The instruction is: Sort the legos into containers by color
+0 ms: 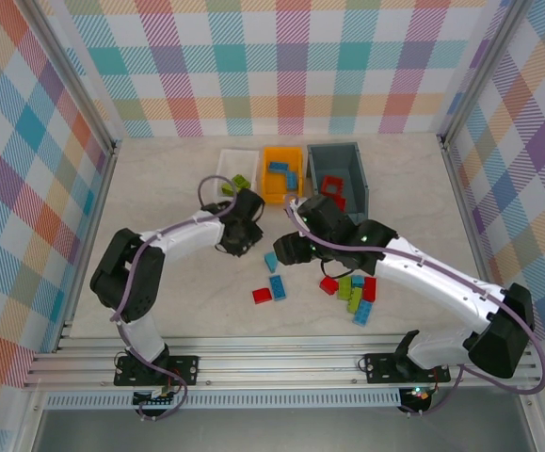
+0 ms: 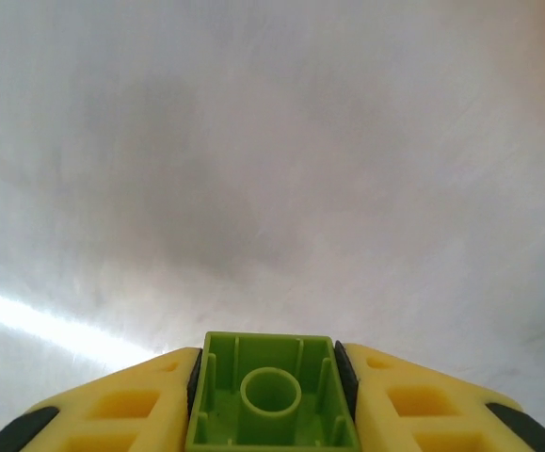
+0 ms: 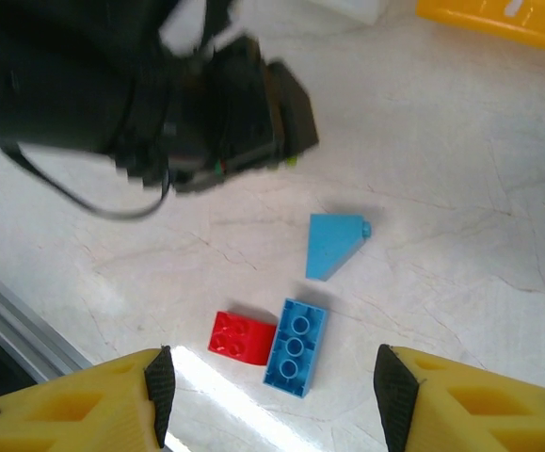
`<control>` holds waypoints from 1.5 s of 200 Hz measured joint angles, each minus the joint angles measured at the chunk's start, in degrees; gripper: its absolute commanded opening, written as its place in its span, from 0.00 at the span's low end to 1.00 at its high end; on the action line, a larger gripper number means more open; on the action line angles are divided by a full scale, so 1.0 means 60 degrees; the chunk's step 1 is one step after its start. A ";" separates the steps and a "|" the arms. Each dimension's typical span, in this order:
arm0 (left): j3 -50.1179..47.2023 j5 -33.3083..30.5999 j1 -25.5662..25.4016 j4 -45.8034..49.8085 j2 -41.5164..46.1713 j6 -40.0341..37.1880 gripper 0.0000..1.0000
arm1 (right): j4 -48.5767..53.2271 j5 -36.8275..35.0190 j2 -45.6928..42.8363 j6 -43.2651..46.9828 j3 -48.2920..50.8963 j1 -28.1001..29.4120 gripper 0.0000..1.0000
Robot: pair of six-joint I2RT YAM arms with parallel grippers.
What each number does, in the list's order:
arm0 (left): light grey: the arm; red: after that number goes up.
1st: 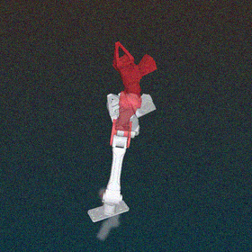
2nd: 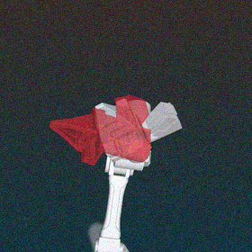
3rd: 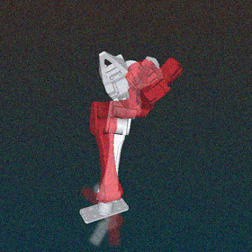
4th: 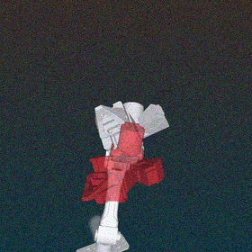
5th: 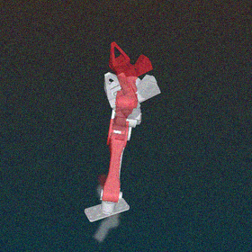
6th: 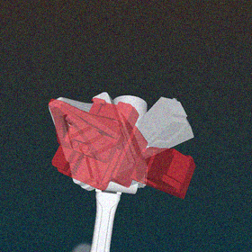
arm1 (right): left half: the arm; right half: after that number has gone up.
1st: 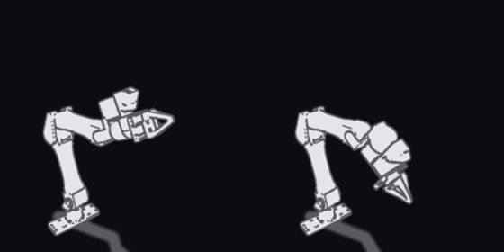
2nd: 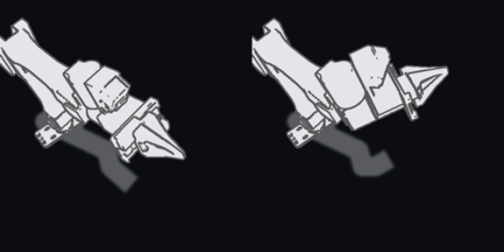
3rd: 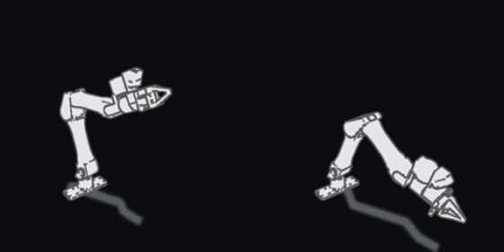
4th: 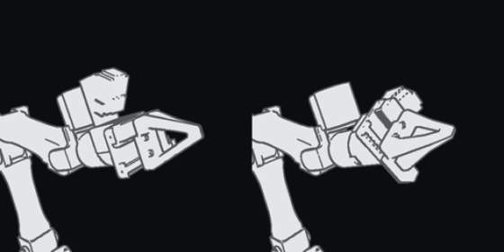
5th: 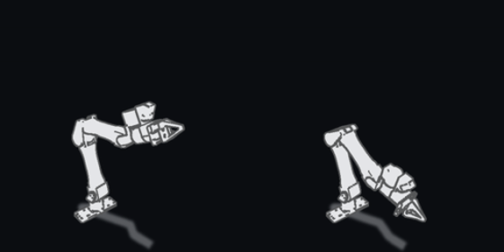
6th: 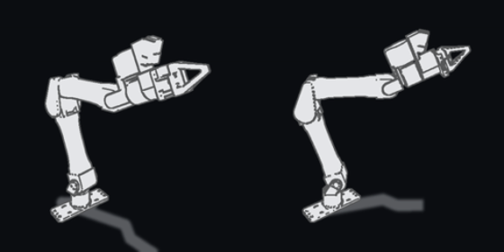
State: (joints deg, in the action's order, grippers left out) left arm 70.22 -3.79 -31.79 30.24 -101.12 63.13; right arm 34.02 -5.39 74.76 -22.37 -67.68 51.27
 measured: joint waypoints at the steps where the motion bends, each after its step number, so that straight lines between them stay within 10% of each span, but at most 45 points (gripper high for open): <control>1: 0.0036 0.0011 0.0029 0.0011 0.0000 -0.0011 0.36 | -0.0007 0.0000 0.0004 -0.0007 -0.0007 -0.0007 0.61; 115: 0.7541 0.0397 0.2124 0.0707 -0.4656 -0.3140 0.48 | -0.1960 0.1100 0.2328 -0.0987 -0.2397 -0.1242 0.60; 196: 0.7694 0.0474 0.2320 0.1421 -0.4597 -0.3712 0.66 | -0.2091 0.1486 0.2248 -0.1177 -0.1705 -0.1286 0.61; 253: 0.5814 0.0299 0.2138 0.1053 -0.1592 -0.3694 0.36 | -0.1953 0.1330 0.1275 -0.1213 -0.0714 -0.1286 0.60; 300: 0.5839 0.0557 0.2116 0.0984 -0.2590 -0.3683 0.24 | -0.1832 0.1220 0.0845 -0.1239 -0.0510 -0.1286 0.59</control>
State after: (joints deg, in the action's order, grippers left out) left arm 105.25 -0.45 -19.09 36.14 -116.66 41.04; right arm 23.03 1.93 79.83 -29.80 -70.74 43.55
